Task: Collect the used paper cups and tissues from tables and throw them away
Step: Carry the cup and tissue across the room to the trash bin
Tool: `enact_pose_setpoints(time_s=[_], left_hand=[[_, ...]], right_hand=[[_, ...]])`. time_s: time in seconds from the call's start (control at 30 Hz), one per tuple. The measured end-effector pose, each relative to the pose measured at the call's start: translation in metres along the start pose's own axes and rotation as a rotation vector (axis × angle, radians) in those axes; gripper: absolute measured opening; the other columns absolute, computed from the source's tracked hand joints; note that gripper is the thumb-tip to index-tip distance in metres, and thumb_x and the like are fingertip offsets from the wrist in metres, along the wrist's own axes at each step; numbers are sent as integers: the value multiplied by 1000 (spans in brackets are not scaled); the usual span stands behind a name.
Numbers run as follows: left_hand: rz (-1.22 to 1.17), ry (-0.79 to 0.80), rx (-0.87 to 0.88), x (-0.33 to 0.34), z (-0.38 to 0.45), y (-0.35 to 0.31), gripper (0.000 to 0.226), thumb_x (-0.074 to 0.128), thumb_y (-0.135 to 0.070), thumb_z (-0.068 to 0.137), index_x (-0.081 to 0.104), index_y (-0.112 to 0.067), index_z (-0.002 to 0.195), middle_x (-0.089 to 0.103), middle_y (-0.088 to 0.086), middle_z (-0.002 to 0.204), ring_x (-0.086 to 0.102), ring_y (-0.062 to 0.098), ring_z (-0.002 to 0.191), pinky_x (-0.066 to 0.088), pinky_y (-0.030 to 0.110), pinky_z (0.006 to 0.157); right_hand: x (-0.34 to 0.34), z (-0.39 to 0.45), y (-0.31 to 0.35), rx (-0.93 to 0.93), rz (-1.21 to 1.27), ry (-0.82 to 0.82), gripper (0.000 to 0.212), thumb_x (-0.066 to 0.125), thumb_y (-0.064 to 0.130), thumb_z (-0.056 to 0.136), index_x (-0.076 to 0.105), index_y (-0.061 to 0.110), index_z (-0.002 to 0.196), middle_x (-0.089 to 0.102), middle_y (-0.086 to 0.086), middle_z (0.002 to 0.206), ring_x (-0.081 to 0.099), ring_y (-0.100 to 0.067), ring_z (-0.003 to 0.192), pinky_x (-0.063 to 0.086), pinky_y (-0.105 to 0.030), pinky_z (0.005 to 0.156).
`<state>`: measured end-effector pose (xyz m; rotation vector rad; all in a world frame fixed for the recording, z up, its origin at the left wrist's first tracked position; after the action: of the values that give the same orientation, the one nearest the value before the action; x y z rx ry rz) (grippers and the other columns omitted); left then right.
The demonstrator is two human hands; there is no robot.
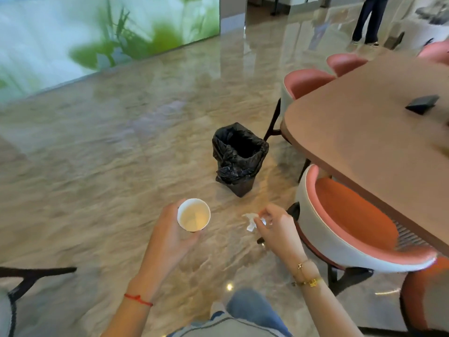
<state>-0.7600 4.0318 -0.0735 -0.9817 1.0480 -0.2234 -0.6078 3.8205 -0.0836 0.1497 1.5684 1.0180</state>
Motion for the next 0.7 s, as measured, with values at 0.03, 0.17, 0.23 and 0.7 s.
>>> enact_pose_setpoints(time_s=[0.03, 0.17, 0.23, 0.7], left_hand=[[7, 17, 0, 4, 23, 2, 76, 86, -29, 65, 48, -24, 131, 52, -6, 126, 51, 14, 114, 46, 35, 94], [39, 67, 13, 27, 115, 10, 77, 85, -28, 67, 46, -23, 134, 50, -6, 129, 48, 15, 119, 44, 36, 98], [68, 78, 24, 42, 163, 13, 76, 85, -29, 67, 47, -21, 133, 52, -5, 128, 49, 16, 117, 45, 36, 96], [48, 118, -67, 168, 484, 24, 75, 84, -37, 67, 44, -29, 131, 50, -5, 131, 49, 15, 117, 39, 25, 90]], right_hand=[[1, 20, -2, 18, 4, -11, 9, 65, 20, 86, 57, 18, 82, 57, 7, 81, 52, -9, 81, 36, -13, 65], [8, 102, -16, 51, 12, -39, 10, 64, 20, 86, 55, 23, 81, 56, 9, 82, 52, -7, 82, 37, -10, 66], [12, 145, -27, 68, 4, -46, 10, 63, 21, 87, 55, 24, 82, 55, 11, 82, 51, -6, 81, 37, -9, 65], [22, 472, -109, 161, 14, 45, 5, 58, 25, 89, 57, 20, 89, 60, 8, 91, 56, -10, 84, 44, -20, 67]])
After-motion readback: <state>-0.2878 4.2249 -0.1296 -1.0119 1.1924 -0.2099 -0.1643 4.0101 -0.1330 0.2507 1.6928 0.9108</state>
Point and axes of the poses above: each hand's wrist, its own z-axis towards the middle knuckle, its own x-axis out of the palm, y = z × x, the point moved 1 cm from there along z, towards the middle knuckle
